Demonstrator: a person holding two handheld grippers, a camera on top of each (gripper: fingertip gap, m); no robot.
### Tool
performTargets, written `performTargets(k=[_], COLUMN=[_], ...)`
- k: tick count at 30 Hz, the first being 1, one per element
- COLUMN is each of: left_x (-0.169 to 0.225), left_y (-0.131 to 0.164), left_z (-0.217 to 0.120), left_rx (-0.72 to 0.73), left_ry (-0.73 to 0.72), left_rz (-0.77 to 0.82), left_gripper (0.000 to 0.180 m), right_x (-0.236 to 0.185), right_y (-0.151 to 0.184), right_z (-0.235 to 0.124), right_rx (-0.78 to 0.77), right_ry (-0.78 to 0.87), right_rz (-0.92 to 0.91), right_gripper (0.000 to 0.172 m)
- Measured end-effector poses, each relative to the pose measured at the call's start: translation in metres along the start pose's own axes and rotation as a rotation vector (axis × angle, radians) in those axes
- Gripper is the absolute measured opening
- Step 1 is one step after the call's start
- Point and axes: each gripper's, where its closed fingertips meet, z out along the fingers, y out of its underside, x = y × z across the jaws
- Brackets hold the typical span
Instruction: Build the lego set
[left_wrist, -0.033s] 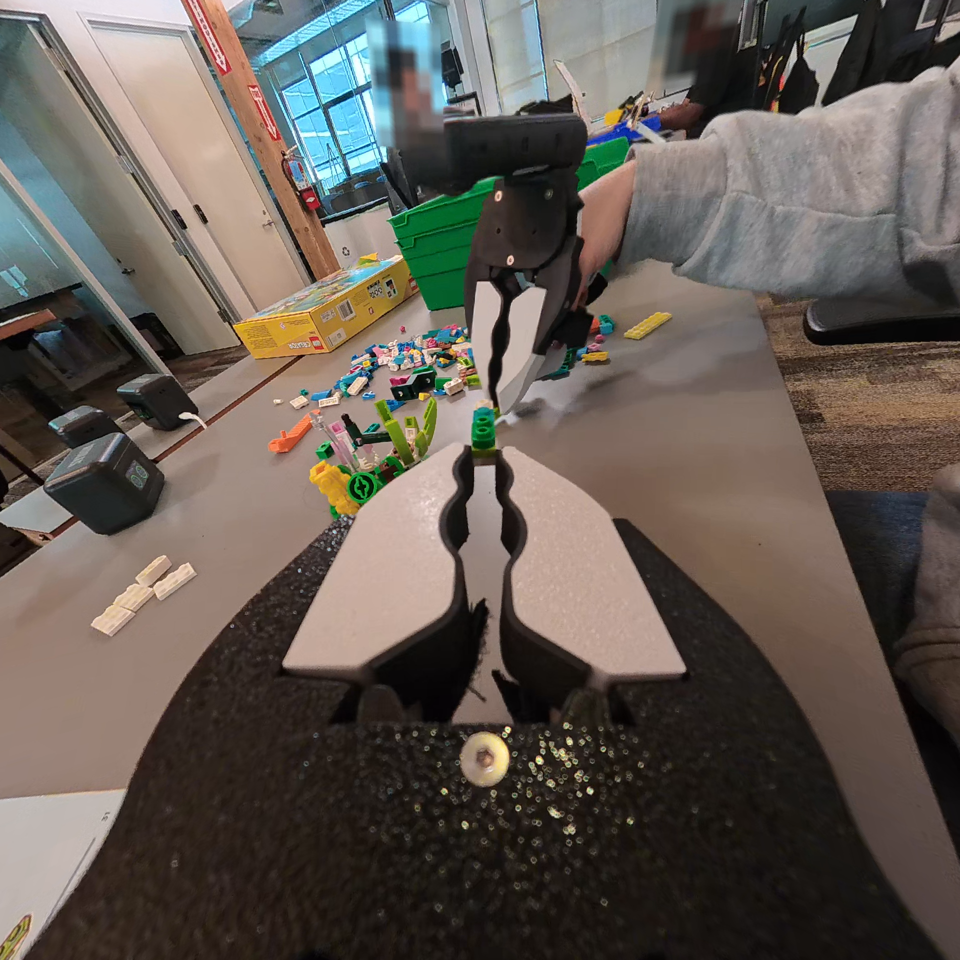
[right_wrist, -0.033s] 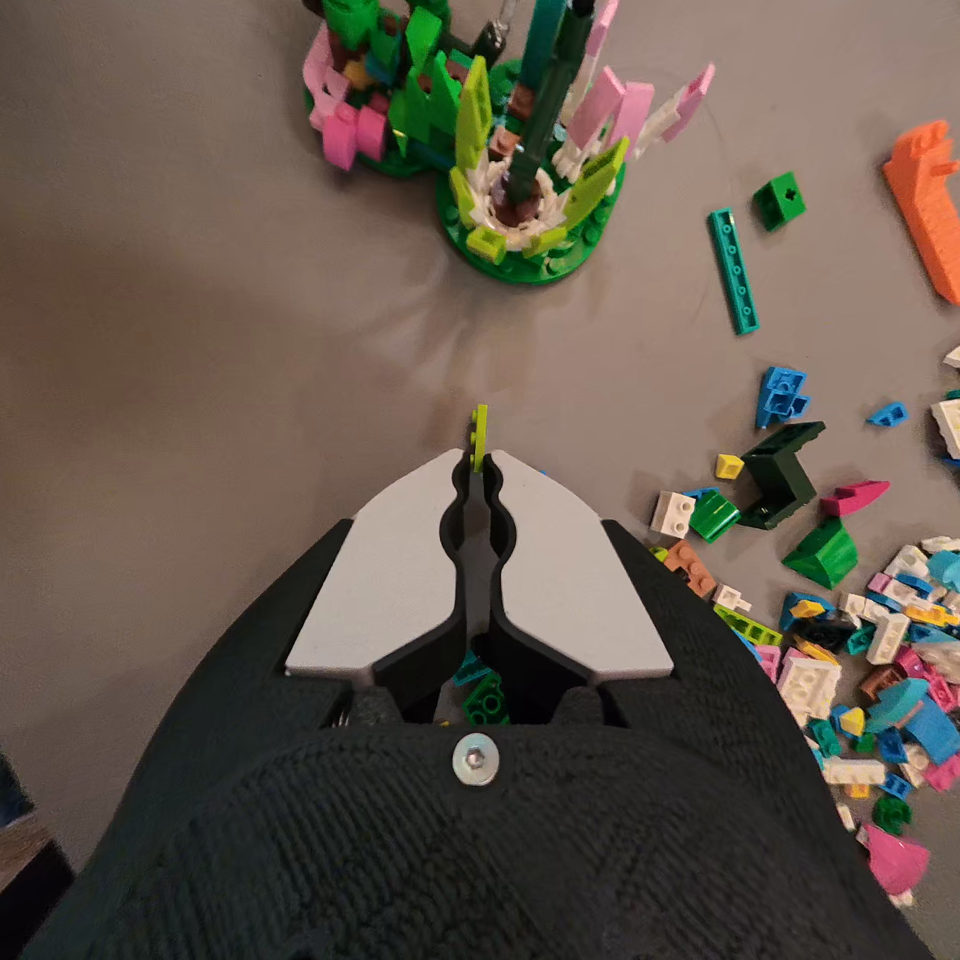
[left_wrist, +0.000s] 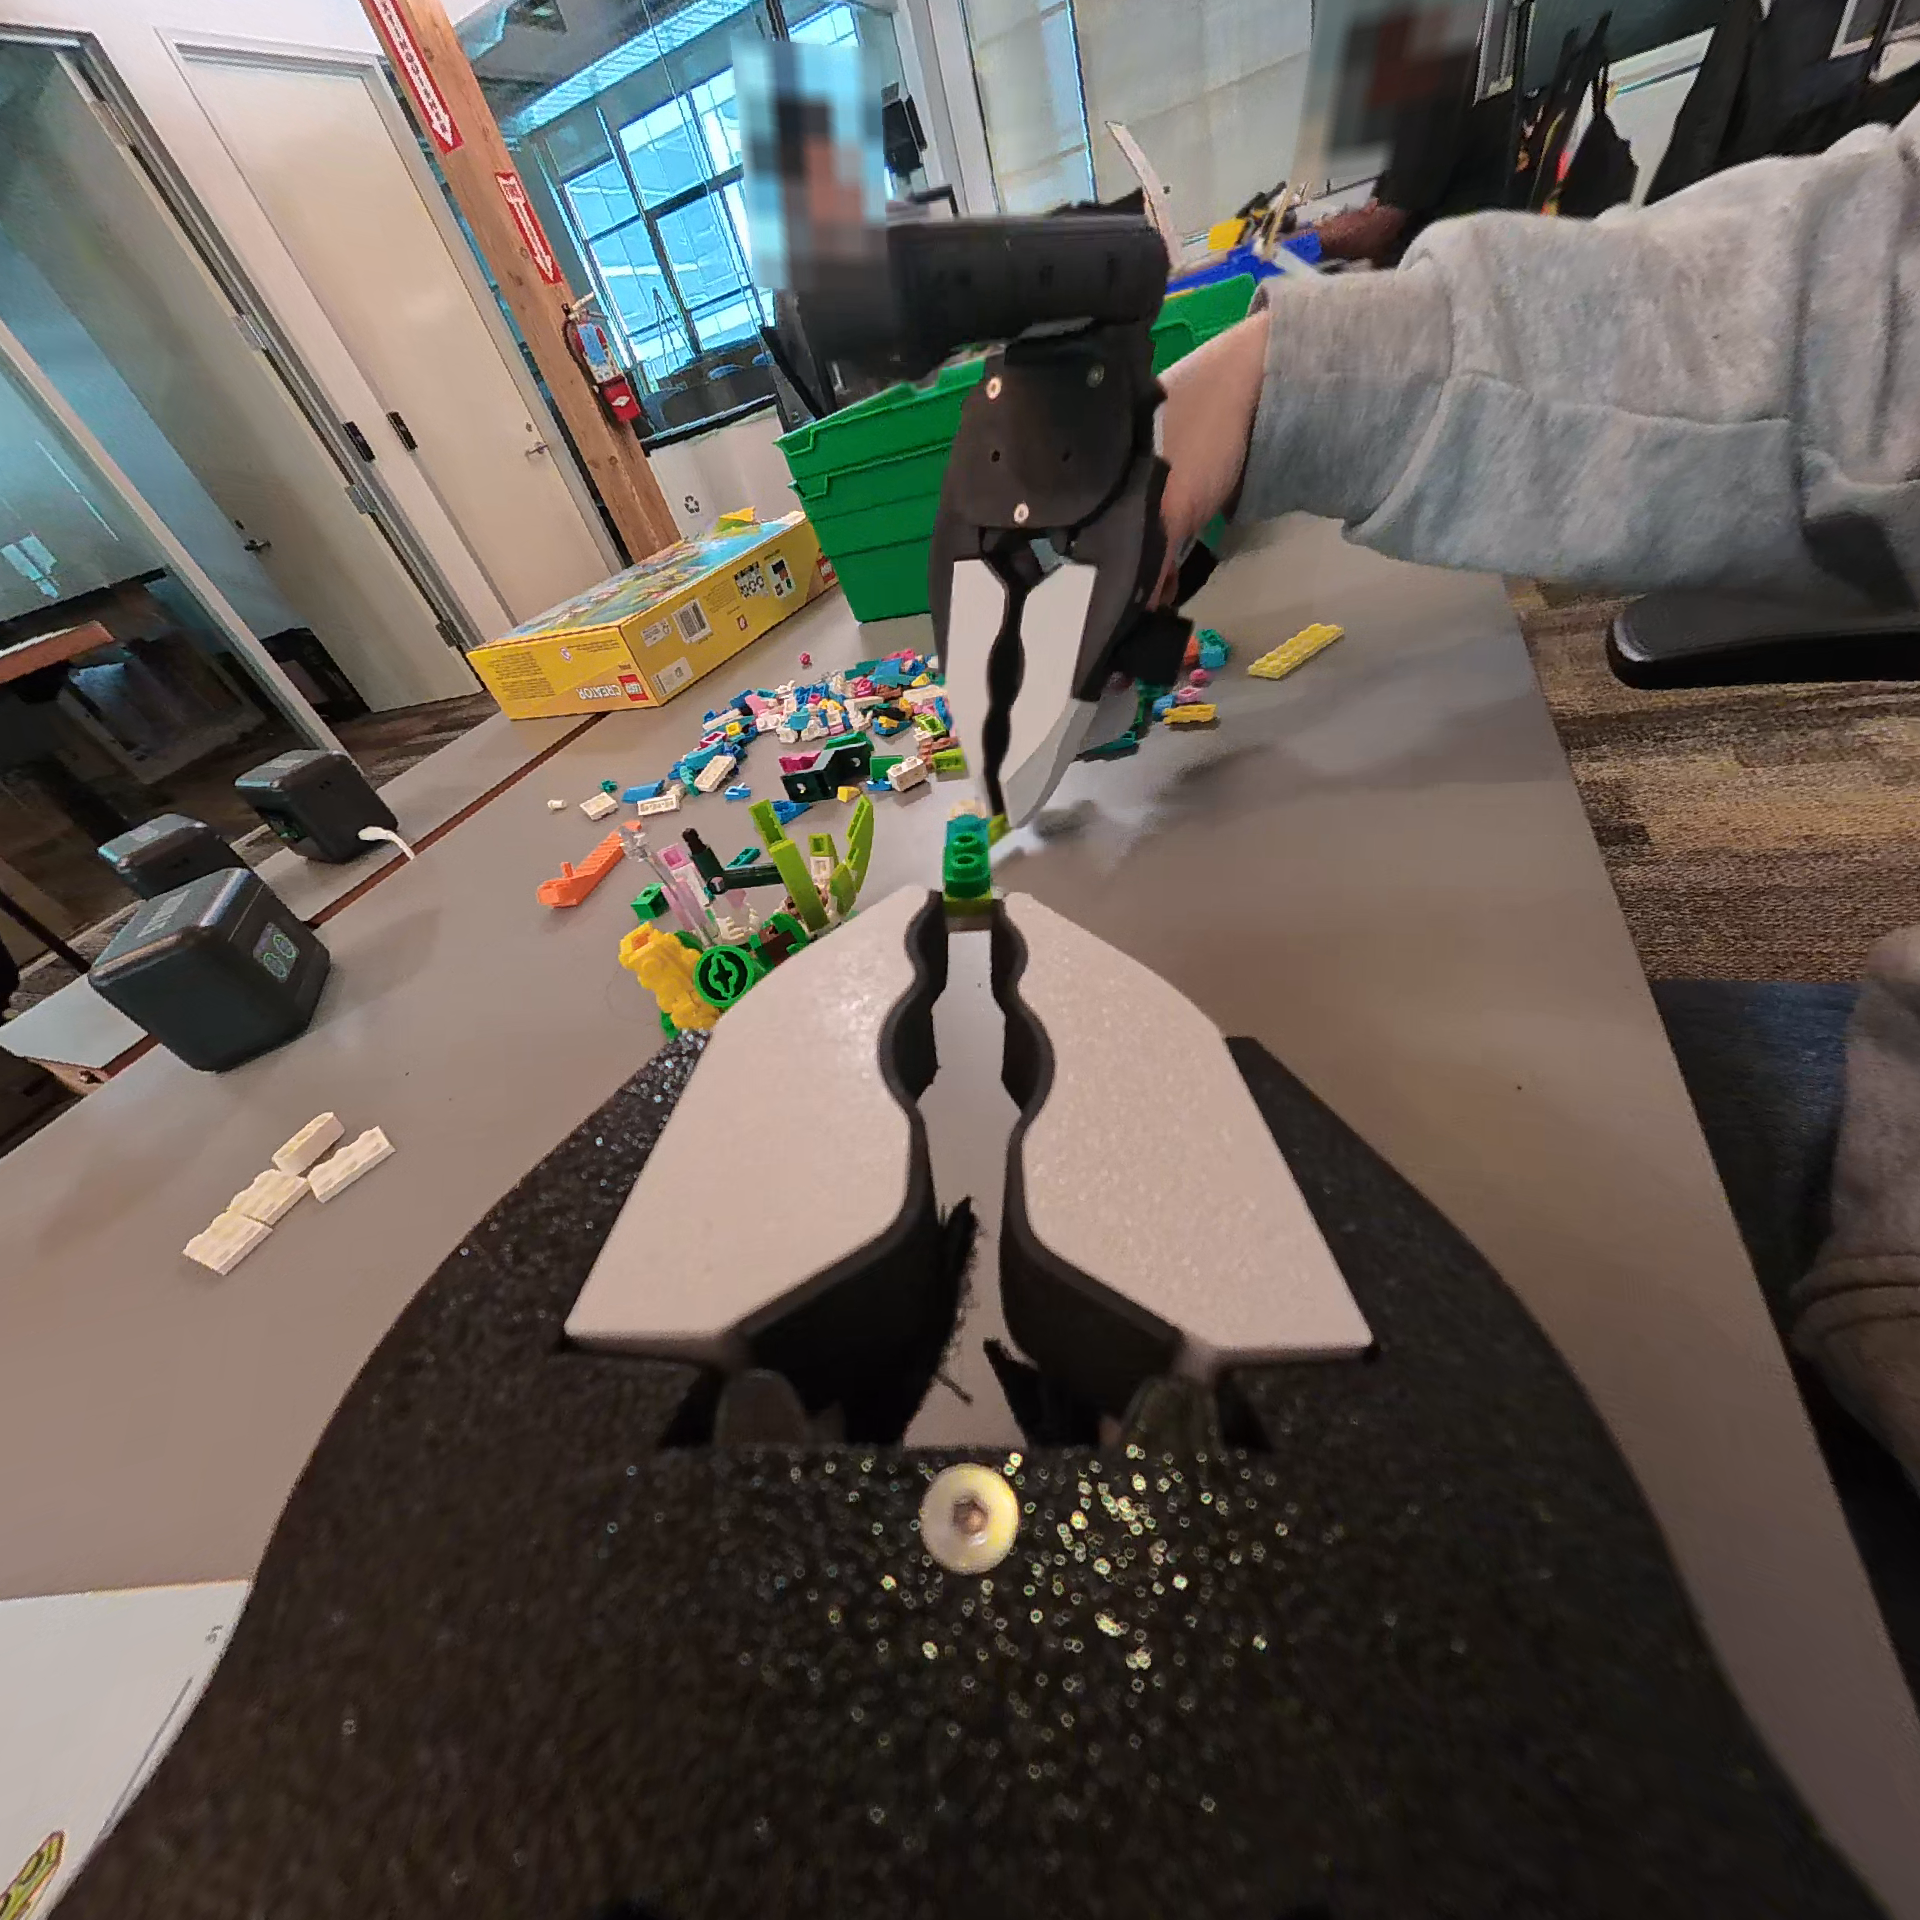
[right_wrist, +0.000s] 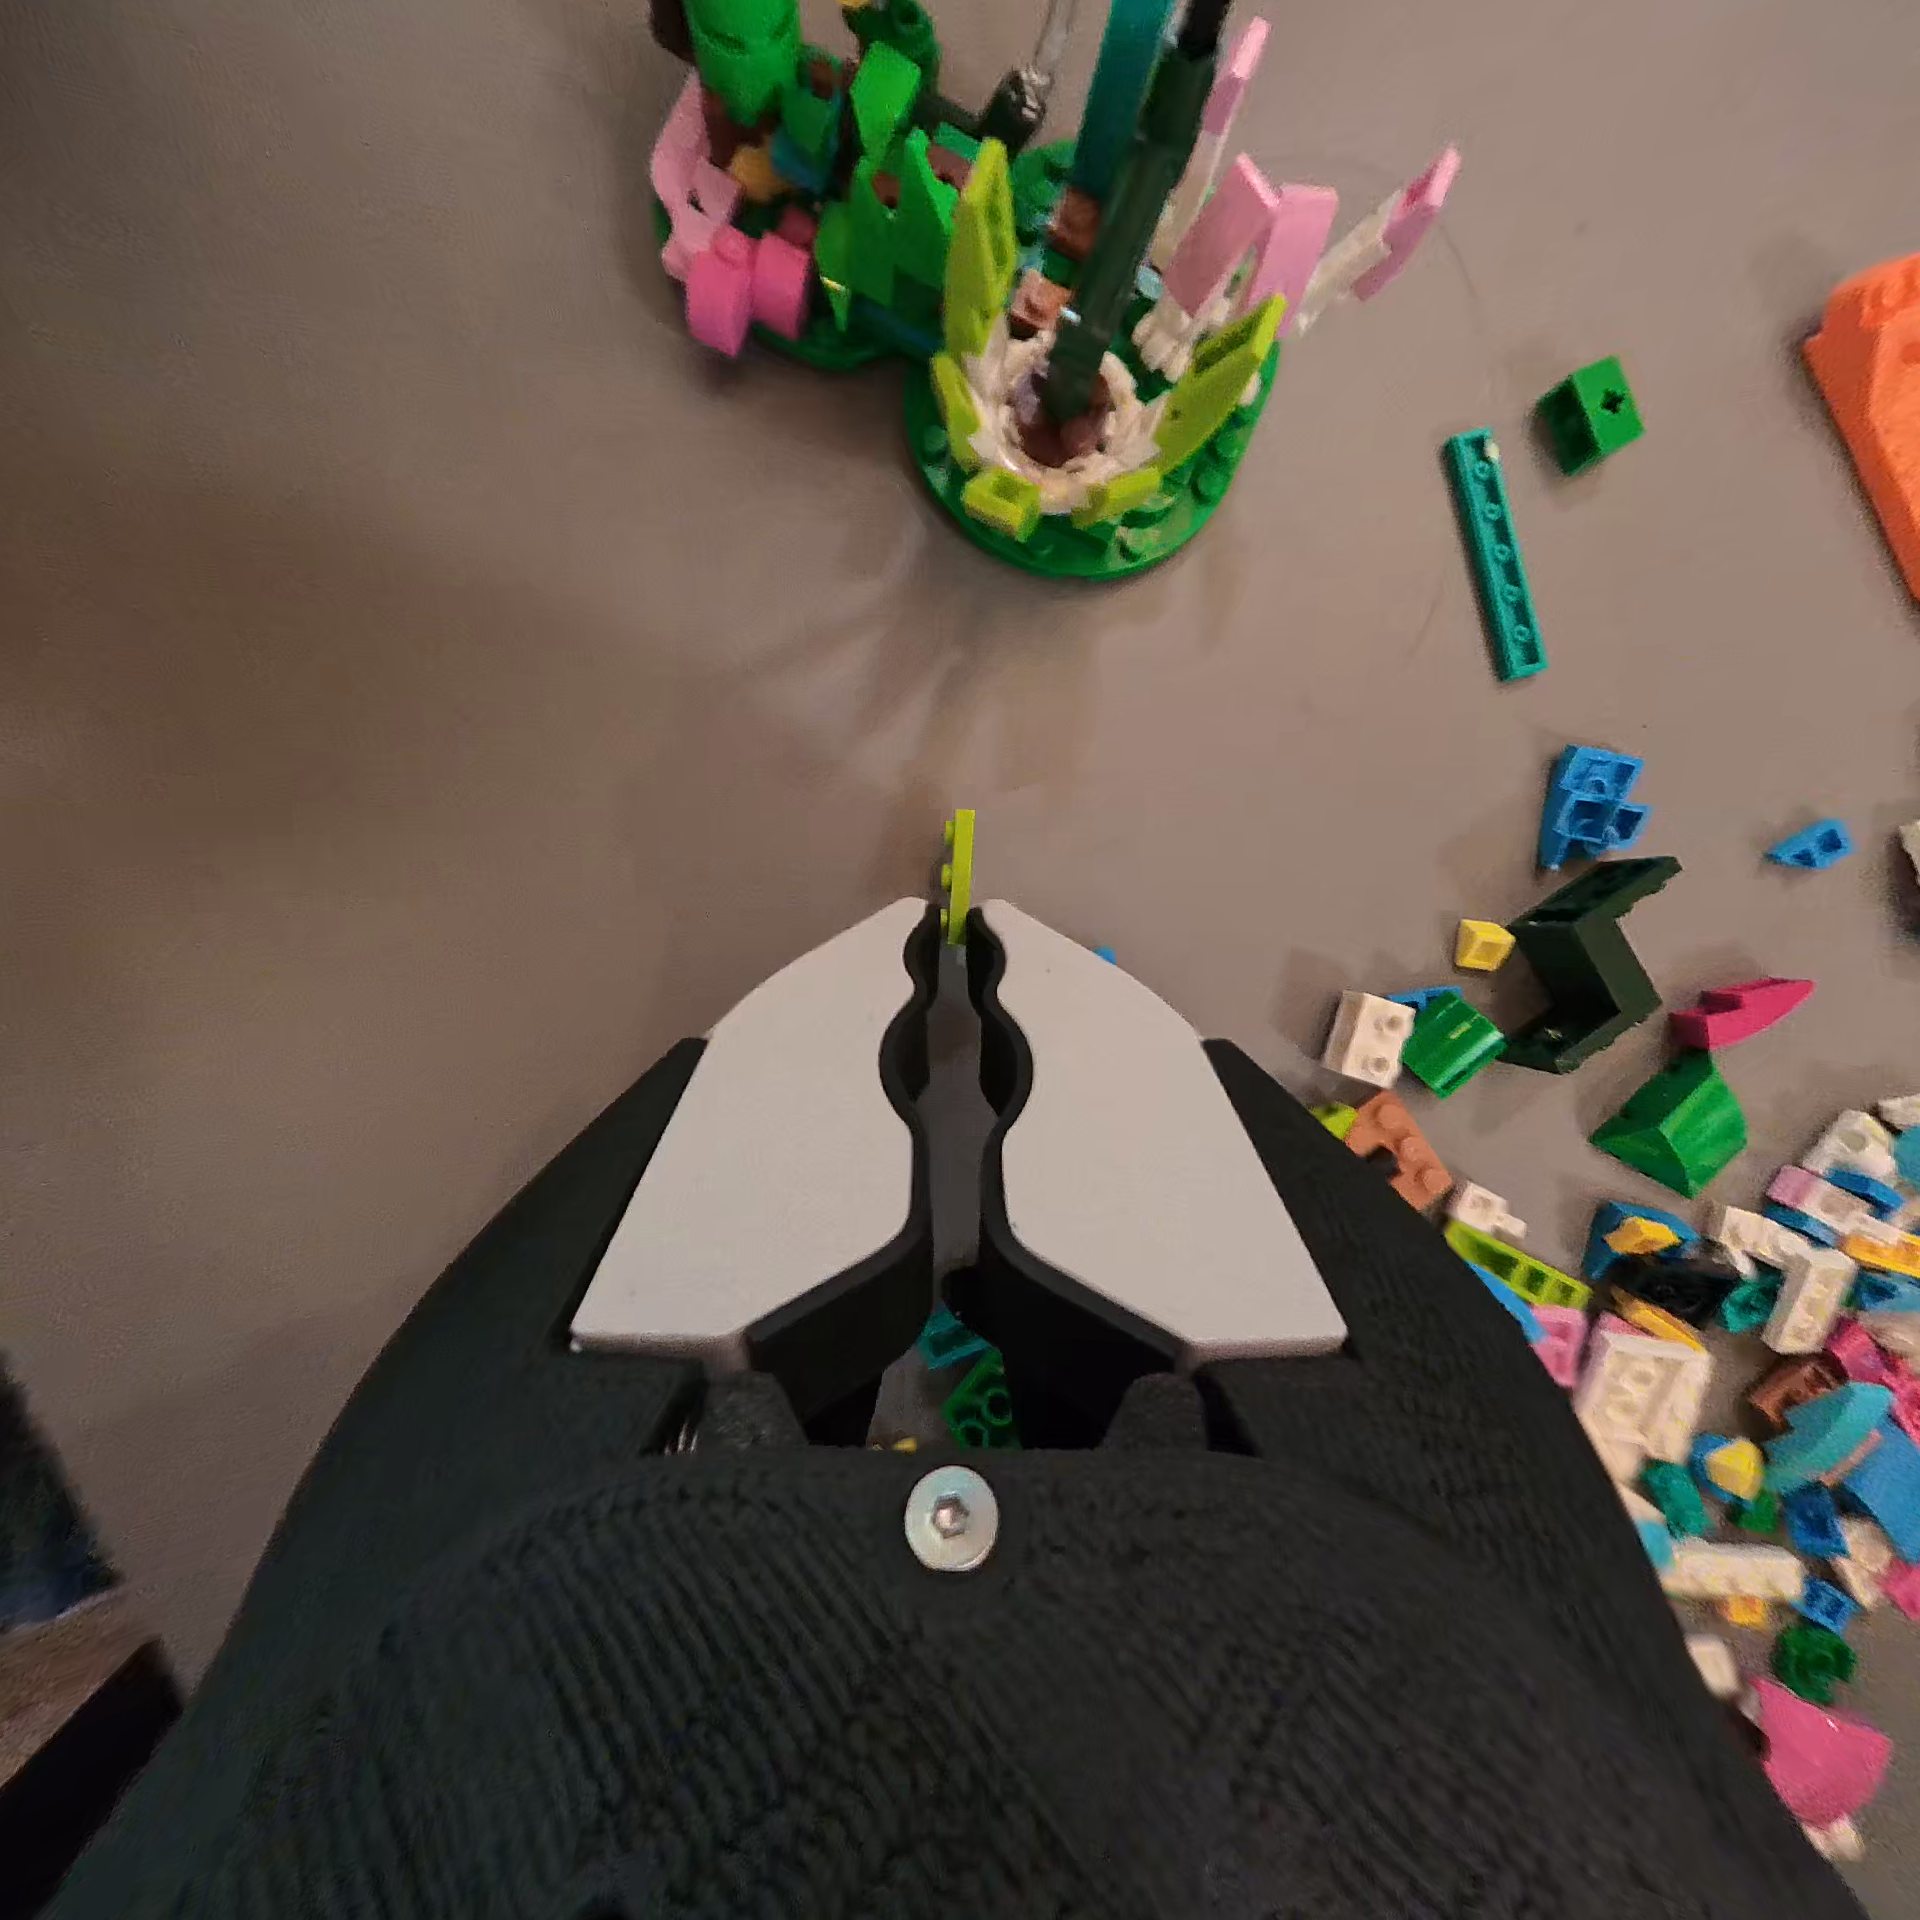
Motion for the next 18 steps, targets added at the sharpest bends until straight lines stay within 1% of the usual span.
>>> performTargets(k=[2, 5, 8, 11, 15, 18], left_x=[0.001, 0.001, 0.002, 0.003, 0.005, 0.005], left_y=[0.000, 0.000, 0.000, 0.000, 0.000, 0.000], left_z=[0.000, 0.000, 0.000, 0.000, 0.000, 0.001], left_rx=[0.001, 0.002, 0.001, 0.001, 0.006, 0.005], left_ry=[0.002, 0.006, 0.010, 0.016, 0.027, 0.028], left_rz=[0.005, 0.014, 0.022, 0.028, 0.037, 0.039], left_gripper=[0.008, 0.008, 0.008, 0.008, 0.008, 0.008], right_x=[-0.017, -0.043, -0.050, -0.050, -0.042, -0.036], right_y=[-0.002, 0.005, 0.017, 0.021, 0.022, 0.021], right_z=[-0.004, -0.013, -0.018, -0.019, -0.016, -0.014], right_rx=[-0.006, -0.106, -0.249, -0.335, -0.369, -0.356], right_ry=[-0.137, -0.364, -0.469, -0.500, -0.462, -0.388], right_rz=[0.035, 0.095, 0.126, 0.144, 0.119, 0.090], right_gripper=[0.003, 0.003, 0.003, 0.004, 0.005, 0.019])
